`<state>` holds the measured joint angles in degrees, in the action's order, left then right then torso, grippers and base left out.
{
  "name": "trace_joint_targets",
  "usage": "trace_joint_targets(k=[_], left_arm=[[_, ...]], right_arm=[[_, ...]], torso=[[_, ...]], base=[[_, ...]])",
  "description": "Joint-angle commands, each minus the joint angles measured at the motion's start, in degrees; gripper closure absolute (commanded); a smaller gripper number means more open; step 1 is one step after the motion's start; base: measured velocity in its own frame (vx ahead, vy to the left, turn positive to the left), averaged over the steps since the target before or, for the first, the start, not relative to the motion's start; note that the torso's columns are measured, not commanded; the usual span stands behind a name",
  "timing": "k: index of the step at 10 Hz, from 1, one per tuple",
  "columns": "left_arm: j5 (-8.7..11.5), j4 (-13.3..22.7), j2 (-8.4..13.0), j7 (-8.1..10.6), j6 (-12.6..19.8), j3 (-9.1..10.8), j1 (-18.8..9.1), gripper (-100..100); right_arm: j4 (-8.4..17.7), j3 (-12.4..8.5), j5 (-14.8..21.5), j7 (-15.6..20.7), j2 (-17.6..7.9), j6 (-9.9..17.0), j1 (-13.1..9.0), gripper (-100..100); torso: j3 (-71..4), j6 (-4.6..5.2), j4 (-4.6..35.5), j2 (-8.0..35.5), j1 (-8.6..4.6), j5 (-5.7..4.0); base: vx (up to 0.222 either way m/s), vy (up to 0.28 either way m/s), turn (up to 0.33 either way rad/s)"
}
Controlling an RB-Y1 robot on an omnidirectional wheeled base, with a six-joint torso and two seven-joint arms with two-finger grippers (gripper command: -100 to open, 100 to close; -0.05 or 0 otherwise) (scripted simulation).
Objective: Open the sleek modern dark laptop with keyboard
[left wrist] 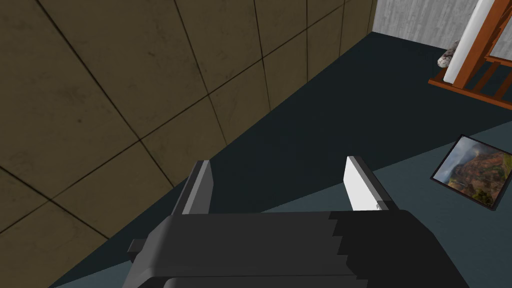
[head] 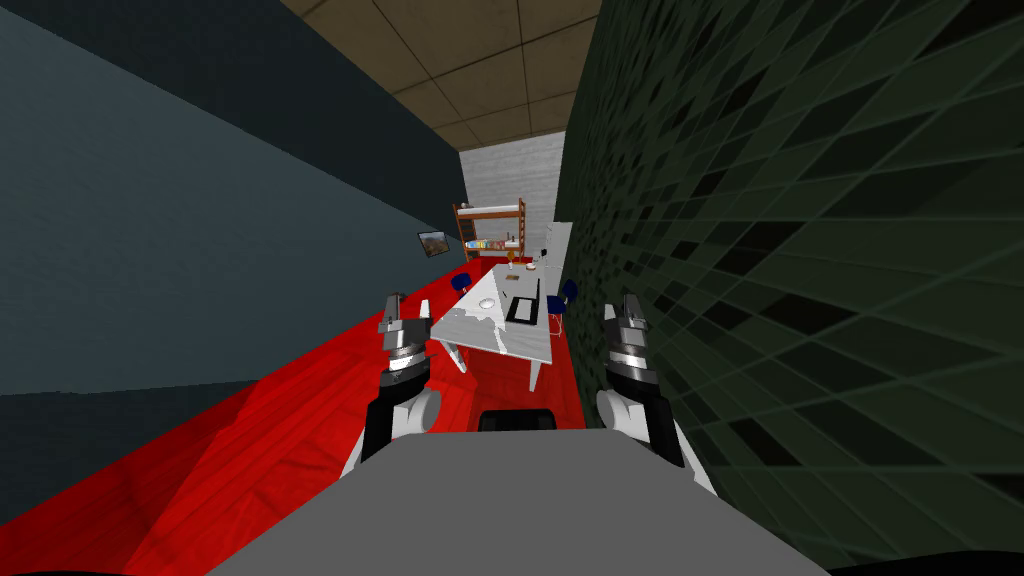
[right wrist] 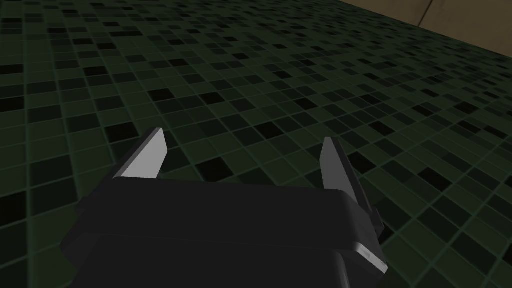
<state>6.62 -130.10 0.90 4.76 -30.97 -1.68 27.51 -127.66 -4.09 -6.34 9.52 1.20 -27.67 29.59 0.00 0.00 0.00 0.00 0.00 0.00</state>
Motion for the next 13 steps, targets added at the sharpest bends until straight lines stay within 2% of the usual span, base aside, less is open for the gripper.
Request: trace_joint_targets(k=[1,9,10,11,13], left_arm=[[0.00,0.00,0.00,0.00,0.00,0.00,0.00,0],[0.00,-0.02,0.00,0.00,-0.01,0.00,0.00,0],[0.00,-0.02,0.00,0.00,-0.01,0.00,0.00,0],[0.00,0.00,0.00,0.00,0.00,0.00,0.00,0],[0.00,0.01,0.00,0.00,0.00,0.00,0.01,0]], right_arm=[[0.00,0.00,0.00,0.00,0.00,0.00,0.00,0],[-0.02,0.00,0.00,0.00,0.00,-0.01,0.00,0],[0.29,-0.23,0.58,0.51,-2.64,0.39,-0.09,-100],[0.60,-0.46,1.15,1.01,-4.35,0.77,-0.17,-100],[1.46,-1.09,2.71,2.38,-7.76,1.82,-0.41,-100]], torso=[[-4.67,0.00,2.35,2.32,0.00,0.00],[-70.73,0.00,35.37,35.39,0.00,0.00],[-79.19,0.00,39.60,39.62,0.00,0.00],[-83.14,0.00,41.49,41.54,0.02,0.01],[-84.53,0.00,42.21,42.19,0.07,0.02]], base=[[0.000,0.000,0.000],[0.000,0.000,0.000],[0.009,0.012,0.026],[0.012,0.023,0.035],[0.012,0.041,0.052]])
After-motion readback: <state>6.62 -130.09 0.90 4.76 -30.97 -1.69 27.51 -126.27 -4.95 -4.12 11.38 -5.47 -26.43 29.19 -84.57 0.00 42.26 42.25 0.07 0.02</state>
